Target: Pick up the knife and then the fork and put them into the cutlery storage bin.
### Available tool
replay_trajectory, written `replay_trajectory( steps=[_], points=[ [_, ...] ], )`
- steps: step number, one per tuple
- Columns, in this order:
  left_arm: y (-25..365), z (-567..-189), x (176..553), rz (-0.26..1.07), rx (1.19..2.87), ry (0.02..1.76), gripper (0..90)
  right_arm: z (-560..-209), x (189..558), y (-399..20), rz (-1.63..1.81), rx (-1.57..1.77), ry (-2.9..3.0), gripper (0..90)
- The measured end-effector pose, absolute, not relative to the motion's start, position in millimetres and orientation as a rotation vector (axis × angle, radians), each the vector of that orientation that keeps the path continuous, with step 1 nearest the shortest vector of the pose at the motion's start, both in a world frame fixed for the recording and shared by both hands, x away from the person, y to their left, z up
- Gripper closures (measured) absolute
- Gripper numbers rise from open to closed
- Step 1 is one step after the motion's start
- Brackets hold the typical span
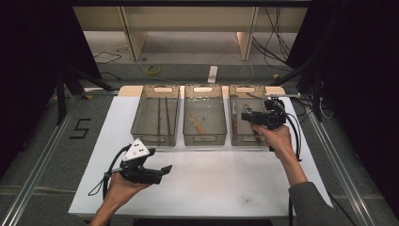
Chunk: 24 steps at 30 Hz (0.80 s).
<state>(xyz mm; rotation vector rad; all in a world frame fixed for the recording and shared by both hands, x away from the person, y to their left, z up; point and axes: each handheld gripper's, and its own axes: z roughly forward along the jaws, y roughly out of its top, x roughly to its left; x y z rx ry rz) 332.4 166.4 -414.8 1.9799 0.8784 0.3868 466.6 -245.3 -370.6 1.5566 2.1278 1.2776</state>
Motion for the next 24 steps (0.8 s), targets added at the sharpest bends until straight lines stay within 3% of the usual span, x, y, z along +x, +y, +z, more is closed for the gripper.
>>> replay_trajectory(
  steps=[10,24],
  points=[
    [168.1,-413.7,332.7,0.364,1.965,0.881,14.9,-371.3,427.1,-235.4,1.406,1.410,2.123,35.6],
    [170.2,-413.8,330.8,0.342,1.938,0.903,14.2,-394.3,390.3,-220.0,1.525,1.256,2.122,32.8]
  ],
)
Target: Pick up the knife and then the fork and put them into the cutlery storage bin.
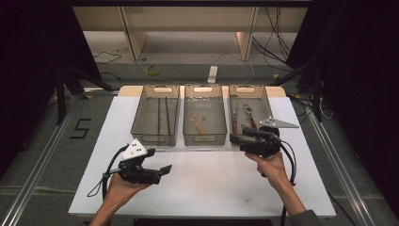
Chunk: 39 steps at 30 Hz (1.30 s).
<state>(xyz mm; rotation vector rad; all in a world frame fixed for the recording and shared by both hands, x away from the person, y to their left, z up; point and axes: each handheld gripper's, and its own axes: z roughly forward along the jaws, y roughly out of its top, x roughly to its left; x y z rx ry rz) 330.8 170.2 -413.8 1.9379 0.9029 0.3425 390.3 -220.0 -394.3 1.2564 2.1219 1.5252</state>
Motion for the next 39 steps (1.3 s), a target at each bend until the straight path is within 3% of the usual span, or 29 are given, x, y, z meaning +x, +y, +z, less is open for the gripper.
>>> replay_trajectory(
  steps=[24,39],
  points=[
    [177.0,-415.6,326.7,0.295,1.908,0.893,13.0,-425.5,328.5,-224.8,1.573,1.110,2.143,28.0],
    [173.9,-419.1,324.5,0.259,1.916,0.892,12.7,-434.8,312.0,-237.1,1.527,1.136,2.100,22.3]
  ],
)
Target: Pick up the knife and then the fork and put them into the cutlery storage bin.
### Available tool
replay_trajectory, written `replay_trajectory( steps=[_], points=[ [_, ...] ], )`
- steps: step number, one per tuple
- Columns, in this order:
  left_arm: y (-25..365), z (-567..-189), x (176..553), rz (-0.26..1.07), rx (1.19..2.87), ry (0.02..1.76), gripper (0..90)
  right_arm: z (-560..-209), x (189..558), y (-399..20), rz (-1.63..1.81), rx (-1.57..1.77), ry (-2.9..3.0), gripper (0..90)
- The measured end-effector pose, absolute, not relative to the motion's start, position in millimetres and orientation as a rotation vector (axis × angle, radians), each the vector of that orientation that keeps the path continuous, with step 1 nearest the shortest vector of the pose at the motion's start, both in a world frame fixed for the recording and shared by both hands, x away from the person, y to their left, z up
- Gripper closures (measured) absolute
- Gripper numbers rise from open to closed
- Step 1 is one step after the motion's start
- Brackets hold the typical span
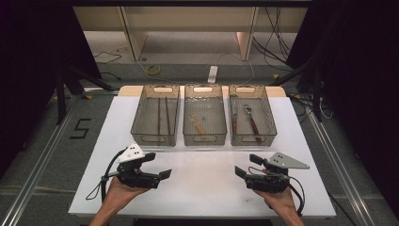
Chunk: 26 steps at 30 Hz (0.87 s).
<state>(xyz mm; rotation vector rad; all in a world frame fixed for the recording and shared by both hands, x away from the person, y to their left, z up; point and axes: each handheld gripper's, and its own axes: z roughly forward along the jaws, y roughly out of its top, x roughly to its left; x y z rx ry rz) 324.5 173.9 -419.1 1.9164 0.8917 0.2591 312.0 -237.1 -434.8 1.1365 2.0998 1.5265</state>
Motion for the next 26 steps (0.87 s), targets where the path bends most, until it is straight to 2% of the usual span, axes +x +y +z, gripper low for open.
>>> replay_trajectory(
  steps=[26],
  points=[
    [173.8,-419.1,325.9,0.255,1.924,0.902,12.7,-433.9,309.5,-238.5,1.518,1.132,2.079,21.9]
  ],
)
